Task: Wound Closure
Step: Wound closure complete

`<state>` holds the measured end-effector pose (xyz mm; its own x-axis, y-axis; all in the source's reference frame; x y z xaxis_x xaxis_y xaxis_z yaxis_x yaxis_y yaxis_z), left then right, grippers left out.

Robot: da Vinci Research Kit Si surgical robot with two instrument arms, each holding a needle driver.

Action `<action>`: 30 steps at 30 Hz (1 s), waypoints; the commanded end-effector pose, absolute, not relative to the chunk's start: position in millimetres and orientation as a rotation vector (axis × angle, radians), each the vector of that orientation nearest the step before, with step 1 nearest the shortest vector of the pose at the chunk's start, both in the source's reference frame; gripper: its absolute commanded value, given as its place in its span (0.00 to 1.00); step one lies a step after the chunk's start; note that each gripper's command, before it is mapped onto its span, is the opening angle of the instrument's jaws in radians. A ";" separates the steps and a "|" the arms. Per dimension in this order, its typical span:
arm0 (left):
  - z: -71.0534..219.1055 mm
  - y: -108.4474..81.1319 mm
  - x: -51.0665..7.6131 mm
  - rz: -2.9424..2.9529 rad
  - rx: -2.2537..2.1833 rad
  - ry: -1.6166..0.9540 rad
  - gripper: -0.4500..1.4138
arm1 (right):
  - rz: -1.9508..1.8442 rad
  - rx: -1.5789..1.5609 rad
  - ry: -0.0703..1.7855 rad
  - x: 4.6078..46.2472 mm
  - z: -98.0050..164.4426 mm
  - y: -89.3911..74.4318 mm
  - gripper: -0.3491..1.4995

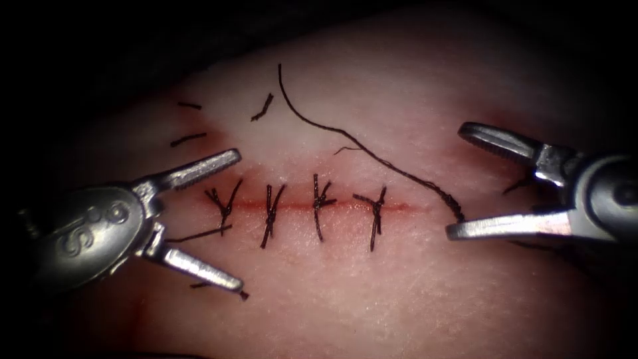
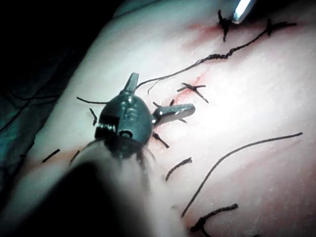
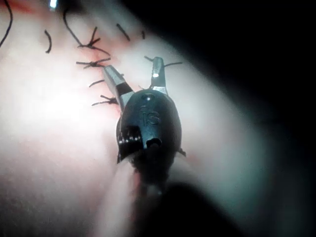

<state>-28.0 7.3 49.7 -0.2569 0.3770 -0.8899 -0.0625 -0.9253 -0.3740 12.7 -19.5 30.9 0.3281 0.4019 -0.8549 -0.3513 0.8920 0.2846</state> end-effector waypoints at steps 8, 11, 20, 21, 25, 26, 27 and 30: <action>52.6 9.0 -24.9 2.215 -1.670 -0.444 0.56 | 0.392 0.136 1.174 13.6 32.8 -19.1 0.72; 52.6 9.0 -24.2 2.218 -1.652 -0.441 0.56 | 0.403 0.115 1.139 13.5 32.9 -19.0 0.72; 52.2 8.9 -23.6 2.226 -1.599 -0.419 0.56 | 0.423 0.092 1.141 13.5 32.9 -18.8 0.72; 52.2 8.9 -23.7 2.227 -1.594 -0.415 0.56 | 0.426 0.088 1.144 13.5 32.9 -18.8 0.72; 52.2 8.9 -23.7 2.224 -1.583 -0.414 0.57 | 0.432 0.080 1.151 13.5 32.9 -18.8 0.72; 52.1 8.8 -23.7 2.228 -1.573 -0.407 0.57 | 0.434 0.078 1.148 13.6 32.9 -18.8 0.72; 52.0 8.7 -23.6 2.228 -1.572 -0.406 0.57 | 0.434 0.077 1.148 13.6 32.9 -18.7 0.72; 51.9 8.5 -23.5 2.229 -1.570 -0.406 0.57 | 0.436 0.076 1.147 13.8 32.9 -18.7 0.72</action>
<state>-23.0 7.5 51.5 -0.3035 0.4691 -0.8293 -0.1420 -0.8829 -0.4475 12.7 -19.7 32.8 0.3417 0.3758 -0.8614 -0.2966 0.9129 0.2806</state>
